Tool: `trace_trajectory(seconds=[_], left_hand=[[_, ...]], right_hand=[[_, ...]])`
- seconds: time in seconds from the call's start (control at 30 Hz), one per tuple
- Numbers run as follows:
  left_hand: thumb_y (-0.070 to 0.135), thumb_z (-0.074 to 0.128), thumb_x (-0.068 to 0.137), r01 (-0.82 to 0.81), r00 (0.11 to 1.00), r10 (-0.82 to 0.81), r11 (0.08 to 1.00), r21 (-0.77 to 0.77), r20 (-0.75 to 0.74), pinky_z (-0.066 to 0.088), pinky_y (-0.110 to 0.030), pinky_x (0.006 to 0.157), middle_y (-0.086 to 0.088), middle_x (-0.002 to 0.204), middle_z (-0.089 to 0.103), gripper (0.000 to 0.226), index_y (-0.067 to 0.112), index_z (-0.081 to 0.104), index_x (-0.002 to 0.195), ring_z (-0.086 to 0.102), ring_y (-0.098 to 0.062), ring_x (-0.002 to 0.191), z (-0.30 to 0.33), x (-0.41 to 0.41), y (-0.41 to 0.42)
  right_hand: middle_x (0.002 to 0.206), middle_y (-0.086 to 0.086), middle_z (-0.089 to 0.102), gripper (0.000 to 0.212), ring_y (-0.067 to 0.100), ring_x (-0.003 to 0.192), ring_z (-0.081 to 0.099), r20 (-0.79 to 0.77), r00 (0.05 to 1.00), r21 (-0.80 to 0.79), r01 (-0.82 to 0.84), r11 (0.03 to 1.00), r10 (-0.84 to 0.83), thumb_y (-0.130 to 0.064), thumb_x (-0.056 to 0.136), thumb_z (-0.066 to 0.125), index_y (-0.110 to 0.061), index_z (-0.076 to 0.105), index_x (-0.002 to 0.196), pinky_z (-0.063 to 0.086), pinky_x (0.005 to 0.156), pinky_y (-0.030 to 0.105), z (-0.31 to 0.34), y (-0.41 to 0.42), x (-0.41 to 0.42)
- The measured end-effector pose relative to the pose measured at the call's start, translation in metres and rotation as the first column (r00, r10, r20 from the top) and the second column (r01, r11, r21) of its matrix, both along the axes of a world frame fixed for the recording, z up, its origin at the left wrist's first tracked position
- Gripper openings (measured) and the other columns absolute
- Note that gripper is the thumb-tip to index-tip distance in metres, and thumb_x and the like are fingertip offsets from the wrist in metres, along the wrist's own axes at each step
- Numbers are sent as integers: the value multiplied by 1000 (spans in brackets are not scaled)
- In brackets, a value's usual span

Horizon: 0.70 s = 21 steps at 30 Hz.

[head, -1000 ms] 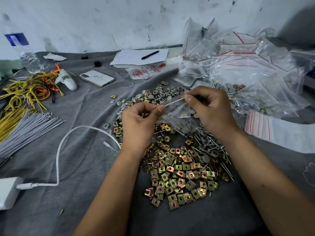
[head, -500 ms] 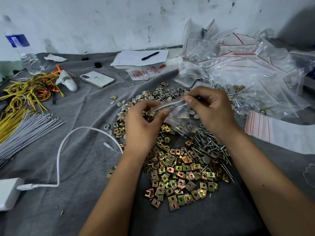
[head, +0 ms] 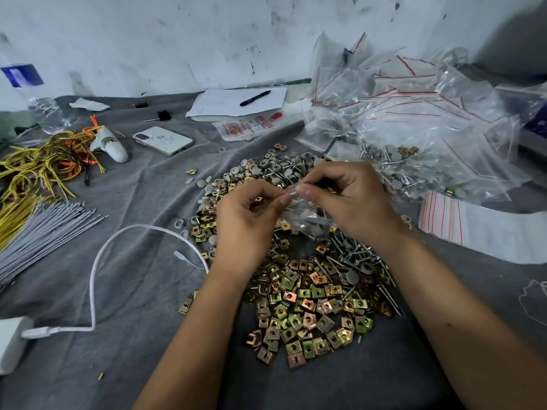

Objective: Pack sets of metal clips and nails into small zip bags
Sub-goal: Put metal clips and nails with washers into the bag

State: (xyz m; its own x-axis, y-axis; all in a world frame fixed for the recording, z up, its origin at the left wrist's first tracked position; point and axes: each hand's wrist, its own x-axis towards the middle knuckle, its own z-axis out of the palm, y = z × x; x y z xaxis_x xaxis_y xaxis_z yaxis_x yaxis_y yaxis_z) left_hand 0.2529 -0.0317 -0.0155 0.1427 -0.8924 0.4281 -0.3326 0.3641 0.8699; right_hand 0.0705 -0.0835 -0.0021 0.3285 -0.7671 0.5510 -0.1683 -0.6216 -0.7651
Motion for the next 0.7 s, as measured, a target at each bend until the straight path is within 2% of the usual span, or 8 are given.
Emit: trace_trajectory(seconds=[0.1, 0.17, 0.3, 0.37, 0.4, 0.47, 0.6, 0.7], left_hand=[[8, 77, 91, 14, 1000, -13, 999, -29, 7, 55, -57, 81, -7, 88, 72, 7, 9, 72, 87, 68, -33, 87, -3, 4, -2], [6, 76, 92, 8, 1000, -7, 999, -46, 23, 57, -53, 80, -5, 89, 72, 8, 10, 71, 87, 68, -31, 87, -4, 3, -2], [13, 76, 94, -15, 998, 13, 999, -48, -56, 54, -21, 68, 5, 85, 74, 5, 13, 71, 92, 70, -8, 76, -5, -3, -1], [17, 76, 92, -19, 991, 12, 999, -49, -130, 54, -27, 71, -1, 85, 74, 6, 12, 72, 92, 69, -13, 78, -6, -3, 0], [19, 76, 91, -14, 988, 5, 998, -54, -156, 53, -30, 73, -2, 85, 74, 6, 13, 74, 90, 67, -15, 78, -5, -2, 1], [20, 76, 88, 5, 986, -14, 999, -54, -169, 54, -32, 74, -2, 85, 74, 5, 16, 75, 87, 66, -15, 78, -5, 3, 3], [26, 77, 85, 34, 987, -37, 999, -20, -159, 59, -33, 75, -5, 87, 76, 7, 20, 75, 85, 69, -21, 80, -5, 5, 6], [28, 76, 86, 25, 974, -19, 999, 23, -227, 59, -29, 75, -5, 89, 78, 11, 18, 77, 90, 72, -18, 81, -4, 0, 7]], right_hand=[[82, -4, 75, 8, 13, 73, 71, -2, 1000, 26, -1, 1000, 1, -14, 87, 80, -13, 79, 95, 58, 64, 24, -3, -1, 1], [81, -6, 75, 8, 10, 70, 70, -18, 1000, 32, 10, 999, -9, -16, 89, 78, -14, 79, 97, 55, 61, 22, -4, -1, 1], [71, -10, 70, 4, 5, 60, 61, 46, 999, 36, -2, 999, 0, -16, 93, 74, -15, 77, 90, 46, 55, 17, 0, 2, 1], [69, -7, 69, 6, 5, 56, 59, 100, 995, 68, 7, 998, -14, -14, 94, 73, -11, 75, 89, 45, 51, 20, 1, 2, 1], [71, -3, 70, 6, 10, 57, 61, 108, 994, 89, 17, 996, -26, -15, 95, 72, -11, 74, 90, 48, 49, 26, 1, 3, 0], [78, 2, 72, 7, 22, 68, 67, 69, 997, 124, 20, 992, -28, -18, 95, 72, -12, 74, 93, 58, 57, 40, 0, 5, 2], [76, -9, 72, 2, 3, 68, 67, 26, 1000, 98, -17, 995, 15, -16, 89, 77, -16, 77, 92, 55, 61, 20, 0, 7, 6], [74, -13, 72, 7, 2, 67, 67, 78, 997, 129, -4, 992, -6, -13, 86, 78, -20, 76, 88, 54, 61, 19, 0, 5, 5]])
